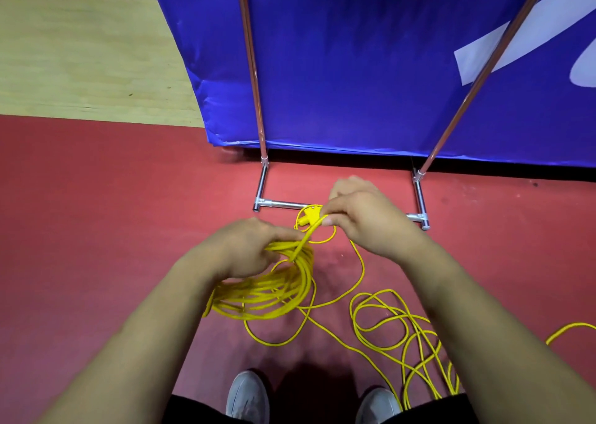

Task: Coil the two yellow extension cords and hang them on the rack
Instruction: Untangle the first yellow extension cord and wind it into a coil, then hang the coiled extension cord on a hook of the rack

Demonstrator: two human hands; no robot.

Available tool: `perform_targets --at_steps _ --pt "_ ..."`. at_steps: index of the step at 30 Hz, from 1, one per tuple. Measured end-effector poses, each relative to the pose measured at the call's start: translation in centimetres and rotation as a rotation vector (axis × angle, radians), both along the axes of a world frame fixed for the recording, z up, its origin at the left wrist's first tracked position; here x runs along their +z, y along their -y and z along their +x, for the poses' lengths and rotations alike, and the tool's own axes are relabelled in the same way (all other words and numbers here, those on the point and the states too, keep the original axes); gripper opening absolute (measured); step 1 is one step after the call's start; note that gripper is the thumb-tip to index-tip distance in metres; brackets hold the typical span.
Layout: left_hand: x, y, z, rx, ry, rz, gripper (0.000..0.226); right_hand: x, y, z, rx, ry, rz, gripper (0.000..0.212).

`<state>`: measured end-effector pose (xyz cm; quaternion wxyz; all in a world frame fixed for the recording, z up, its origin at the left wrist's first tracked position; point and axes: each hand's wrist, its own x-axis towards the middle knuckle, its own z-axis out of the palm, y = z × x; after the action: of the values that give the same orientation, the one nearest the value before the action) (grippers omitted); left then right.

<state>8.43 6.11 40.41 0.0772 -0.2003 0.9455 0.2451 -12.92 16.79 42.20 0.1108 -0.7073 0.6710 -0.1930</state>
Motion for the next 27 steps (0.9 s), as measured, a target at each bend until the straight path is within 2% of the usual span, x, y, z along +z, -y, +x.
perform_targets --at_steps 2,7,11,13,15,18,21,23,25,27 --pt "0.3 -0.3 -0.1 -0.005 -0.08 0.09 0.053 -0.4 0.1 -0.3 -0.069 -0.016 -0.098 0.021" --pt "2.3 -1.9 -0.7 0.061 -0.365 0.235 0.051 0.4 0.4 -0.1 -0.119 0.488 0.001 0.017" --pt "3.8 -3.2 -1.8 0.115 -0.5 0.21 0.054 1.0 -0.1 0.0 -0.111 0.757 0.151 0.028" --pt "4.2 -3.1 -1.9 0.134 -0.547 0.165 0.06 1.7 -0.6 -0.4 -0.148 0.904 0.206 0.046" --pt "4.4 -2.8 -2.0 0.185 -0.576 0.155 0.064 2.1 -1.0 -0.6 -0.094 0.849 0.189 0.054" --pt "4.6 -2.6 -2.3 0.207 -0.597 0.23 0.052 2.6 -1.3 -0.7 -0.015 0.796 0.264 0.031" --pt "5.4 -2.9 -3.1 0.268 -0.616 0.264 0.046 2.9 -1.3 -0.8 -0.095 0.674 0.245 0.049" --pt "5.9 -3.1 -4.0 0.309 -0.621 0.269 0.039 3.7 -1.8 -1.1 -0.137 0.591 0.151 0.049" --pt "6.7 -3.2 -5.2 0.338 -0.616 0.272 0.029 4.5 -2.7 -1.8 -0.134 0.656 0.101 0.049" --pt "7.8 -3.4 -6.4 0.33 -0.623 0.31 0.028 5.5 -3.5 -2.6 -0.149 0.669 0.099 0.055"
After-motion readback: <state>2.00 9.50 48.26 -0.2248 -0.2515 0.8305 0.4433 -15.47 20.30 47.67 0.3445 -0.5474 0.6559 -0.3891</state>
